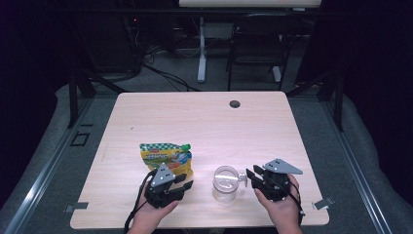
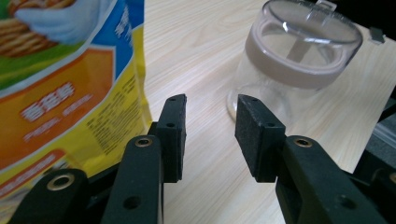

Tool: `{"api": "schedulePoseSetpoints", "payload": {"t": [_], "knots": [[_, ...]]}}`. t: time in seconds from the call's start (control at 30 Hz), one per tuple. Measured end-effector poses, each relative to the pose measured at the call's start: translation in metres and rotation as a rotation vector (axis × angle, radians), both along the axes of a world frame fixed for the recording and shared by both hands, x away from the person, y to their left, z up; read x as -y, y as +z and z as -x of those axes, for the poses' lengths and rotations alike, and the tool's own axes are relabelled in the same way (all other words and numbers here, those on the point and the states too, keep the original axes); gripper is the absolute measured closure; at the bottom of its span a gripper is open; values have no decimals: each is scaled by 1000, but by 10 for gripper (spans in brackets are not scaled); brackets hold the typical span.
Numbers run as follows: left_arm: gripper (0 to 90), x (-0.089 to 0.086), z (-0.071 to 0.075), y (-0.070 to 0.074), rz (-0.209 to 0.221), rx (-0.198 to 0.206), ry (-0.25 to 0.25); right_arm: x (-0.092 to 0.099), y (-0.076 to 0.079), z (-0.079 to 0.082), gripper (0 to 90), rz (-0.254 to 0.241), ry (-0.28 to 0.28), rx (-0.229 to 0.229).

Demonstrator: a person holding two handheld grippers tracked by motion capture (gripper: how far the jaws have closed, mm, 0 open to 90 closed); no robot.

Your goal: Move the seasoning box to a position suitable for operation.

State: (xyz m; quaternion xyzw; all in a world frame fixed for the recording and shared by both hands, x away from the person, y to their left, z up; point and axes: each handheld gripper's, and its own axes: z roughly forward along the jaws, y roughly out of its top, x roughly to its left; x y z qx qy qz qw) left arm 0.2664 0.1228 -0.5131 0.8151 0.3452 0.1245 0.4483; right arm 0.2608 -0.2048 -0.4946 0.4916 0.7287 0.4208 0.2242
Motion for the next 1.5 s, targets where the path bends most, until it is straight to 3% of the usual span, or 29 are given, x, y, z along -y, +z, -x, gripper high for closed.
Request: {"api": "schedulePoseSetpoints", "payload": {"t": [0.33, 0.5, 0.7, 0.97, 1.17, 1.5], "knots": [[713, 19, -3, 4, -9, 4, -23, 0, 2, 1, 740, -103, 20, -25], [758, 26, -4, 3, -16, -4, -44, -4, -2, 0, 767, -78, 23, -34], [830, 36, -4, 0, -40, -8, -77, -3, -4, -1, 778, -114, 35, -53], [900, 44, -4, -4, -34, -24, -100, -2, -5, -1, 799, -137, 40, -58], [900, 51, -4, -8, -48, -37, -133, -1, -7, -1, 799, -161, 48, -68], [900, 57, -5, -9, -46, -31, -144, -2, -8, -1, 791, -179, 53, -69]]}}
